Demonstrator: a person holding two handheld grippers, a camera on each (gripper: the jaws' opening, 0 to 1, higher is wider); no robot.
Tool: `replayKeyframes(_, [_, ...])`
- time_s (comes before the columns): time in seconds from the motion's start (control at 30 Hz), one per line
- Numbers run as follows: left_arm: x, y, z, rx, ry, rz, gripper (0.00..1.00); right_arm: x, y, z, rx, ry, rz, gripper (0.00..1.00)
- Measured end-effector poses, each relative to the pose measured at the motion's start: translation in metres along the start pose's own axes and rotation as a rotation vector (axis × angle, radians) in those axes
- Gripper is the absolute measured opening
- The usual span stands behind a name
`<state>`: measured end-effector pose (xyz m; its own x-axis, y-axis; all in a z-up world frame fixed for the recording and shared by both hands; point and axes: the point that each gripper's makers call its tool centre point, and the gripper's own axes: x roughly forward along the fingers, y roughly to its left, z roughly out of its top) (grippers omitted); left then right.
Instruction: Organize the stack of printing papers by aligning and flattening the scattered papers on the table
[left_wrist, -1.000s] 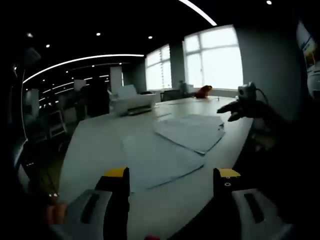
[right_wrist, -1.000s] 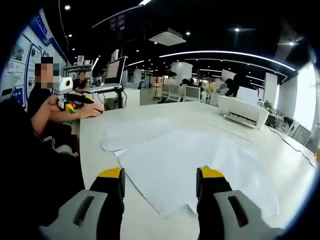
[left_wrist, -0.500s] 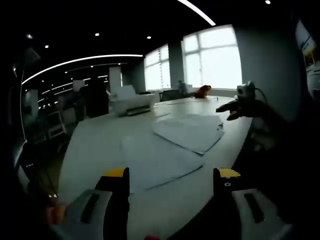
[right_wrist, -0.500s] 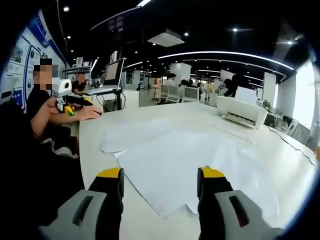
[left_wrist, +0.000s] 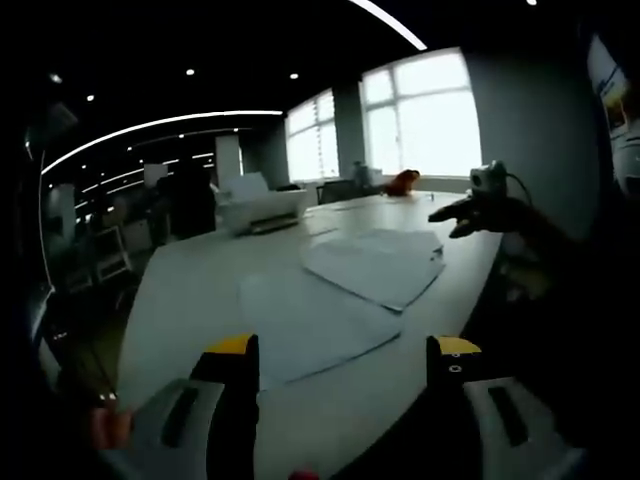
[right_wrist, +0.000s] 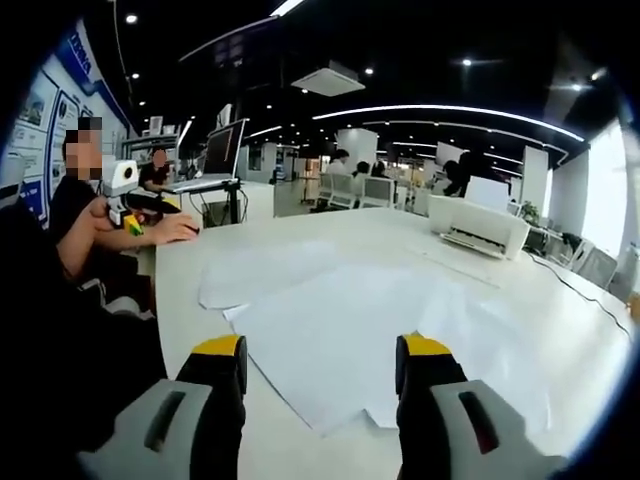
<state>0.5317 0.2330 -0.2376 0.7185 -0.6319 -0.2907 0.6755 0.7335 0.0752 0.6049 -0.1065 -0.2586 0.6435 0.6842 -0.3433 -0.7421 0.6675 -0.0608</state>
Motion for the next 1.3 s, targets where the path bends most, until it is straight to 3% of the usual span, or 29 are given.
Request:
replayKeyframes(0.9, [0.000, -0.001, -0.001, -0.012, -0.011, -0.001, 0.71, 0.015, -0.005, -0.002, -0.003, 0.030, -0.021, 0.56])
replayKeyframes(1.3, [0.013, -0.009, -0.003, -0.006, 0.001, -0.012, 0.71, 0.024, -0.021, -0.002, -0.009, 0.035, -0.023, 0.57])
